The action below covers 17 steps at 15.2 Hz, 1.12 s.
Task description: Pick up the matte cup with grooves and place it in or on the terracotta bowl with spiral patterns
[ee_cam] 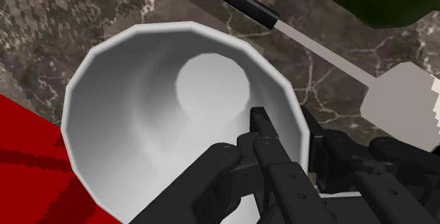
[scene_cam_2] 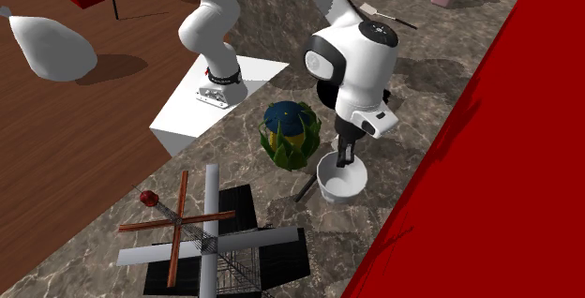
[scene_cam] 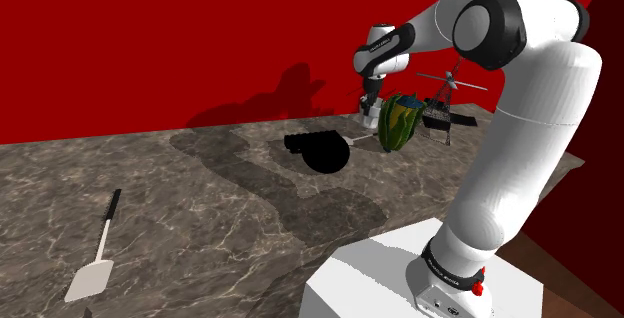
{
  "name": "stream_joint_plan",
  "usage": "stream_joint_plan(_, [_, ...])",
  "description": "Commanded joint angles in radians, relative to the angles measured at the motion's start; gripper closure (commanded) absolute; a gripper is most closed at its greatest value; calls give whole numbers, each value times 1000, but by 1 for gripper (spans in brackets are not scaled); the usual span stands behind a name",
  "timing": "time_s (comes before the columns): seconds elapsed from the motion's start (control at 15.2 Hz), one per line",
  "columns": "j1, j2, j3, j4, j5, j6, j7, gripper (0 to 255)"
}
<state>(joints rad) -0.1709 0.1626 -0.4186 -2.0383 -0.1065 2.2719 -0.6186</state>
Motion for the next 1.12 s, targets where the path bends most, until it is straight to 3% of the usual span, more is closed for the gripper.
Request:
stream_joint_plan(0.0, [2, -14, -1, 11, -5, -24, 1, 255])
stream_joint_plan(1.06, [11, -92, -1, 142, -27, -227, -5, 255])
